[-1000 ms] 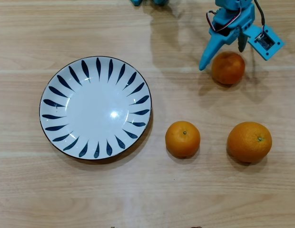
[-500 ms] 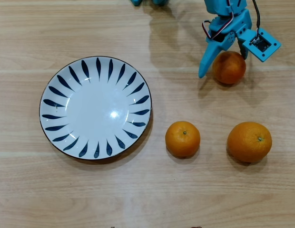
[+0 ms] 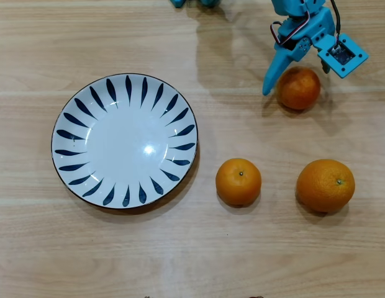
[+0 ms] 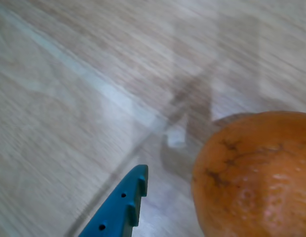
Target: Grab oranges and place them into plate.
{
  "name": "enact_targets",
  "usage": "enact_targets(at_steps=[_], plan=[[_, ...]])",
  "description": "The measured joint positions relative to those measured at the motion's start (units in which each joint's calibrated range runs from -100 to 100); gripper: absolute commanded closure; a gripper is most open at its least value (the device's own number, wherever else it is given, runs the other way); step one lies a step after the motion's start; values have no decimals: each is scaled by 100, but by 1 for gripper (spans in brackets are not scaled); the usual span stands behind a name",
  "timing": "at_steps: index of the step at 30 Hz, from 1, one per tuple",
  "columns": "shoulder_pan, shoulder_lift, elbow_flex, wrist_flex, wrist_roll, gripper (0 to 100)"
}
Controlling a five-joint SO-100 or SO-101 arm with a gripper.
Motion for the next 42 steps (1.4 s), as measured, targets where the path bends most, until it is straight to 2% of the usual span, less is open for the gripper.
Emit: enact_targets(at_steps=[6,11,19,34,42], plan=[[-68,0,-115,0,0,41],[-68,212,-124,-189,0,53],[42,432,-133,-637,0,66],[51,449,-53,-732,-5,65],[59,406,372,-775,-209,65]])
